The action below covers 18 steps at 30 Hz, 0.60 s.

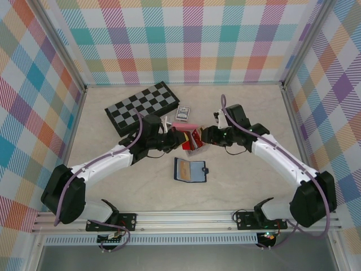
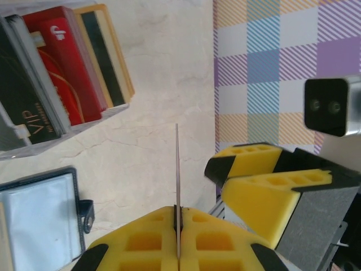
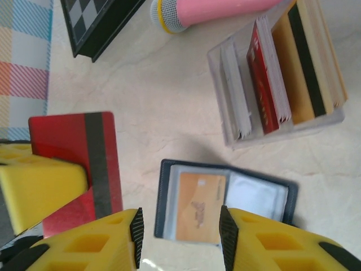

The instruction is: Put the credit cards into the card holder

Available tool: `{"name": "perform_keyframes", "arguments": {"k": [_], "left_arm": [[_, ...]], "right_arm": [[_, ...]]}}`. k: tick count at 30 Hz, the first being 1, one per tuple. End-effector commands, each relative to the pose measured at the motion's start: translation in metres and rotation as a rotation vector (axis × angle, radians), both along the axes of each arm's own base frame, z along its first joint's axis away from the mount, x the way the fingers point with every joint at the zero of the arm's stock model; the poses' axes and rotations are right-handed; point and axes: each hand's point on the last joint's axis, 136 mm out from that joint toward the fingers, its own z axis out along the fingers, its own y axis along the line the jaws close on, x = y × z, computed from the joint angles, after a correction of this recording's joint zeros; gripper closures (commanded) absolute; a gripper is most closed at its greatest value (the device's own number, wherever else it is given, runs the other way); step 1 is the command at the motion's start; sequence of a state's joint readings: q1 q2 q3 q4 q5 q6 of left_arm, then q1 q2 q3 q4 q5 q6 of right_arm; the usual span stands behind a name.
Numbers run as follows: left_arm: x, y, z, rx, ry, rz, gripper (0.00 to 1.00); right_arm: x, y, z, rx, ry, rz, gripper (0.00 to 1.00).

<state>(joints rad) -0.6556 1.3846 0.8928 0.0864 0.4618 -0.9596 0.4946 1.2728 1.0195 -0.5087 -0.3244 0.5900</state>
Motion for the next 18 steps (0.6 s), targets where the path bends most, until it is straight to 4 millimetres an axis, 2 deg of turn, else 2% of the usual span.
{"name": "perform_keyframes", "arguments": {"k": [1, 5, 10, 14, 17, 18], "left_arm": [[-0.001, -0.012, 0.026, -0.062, -0.086, -0.039, 0.99], [-0.001, -0.016, 0.029, -0.091, -0.083, -0.056, 0.99], [-0.002, -0.022, 0.034, -0.115, -0.082, -0.082, 0.99], [-0.003, -0.025, 0.038, -0.156, -0.077, -0.094, 0.98], [-0.004, -0.03, 0.046, -0.201, -0.073, -0.114, 0.98], [-0.004, -0.031, 0.048, -0.212, -0.072, -0.115, 0.97]], "right_arm": [[-0.01, 0.006, 0.019, 0.117, 0.029, -0.01, 0.57], [-0.02, 0.02, 0.026, 0.217, 0.071, 0.051, 0.52], [-0.021, 0.032, 0.025, 0.282, 0.108, 0.102, 0.53], [-0.02, 0.041, 0.034, 0.348, 0.109, 0.161, 0.59], [-0.017, 0.041, 0.033, 0.36, 0.12, 0.164, 0.64], [-0.015, 0.039, 0.031, 0.365, 0.129, 0.156, 0.7]]}}
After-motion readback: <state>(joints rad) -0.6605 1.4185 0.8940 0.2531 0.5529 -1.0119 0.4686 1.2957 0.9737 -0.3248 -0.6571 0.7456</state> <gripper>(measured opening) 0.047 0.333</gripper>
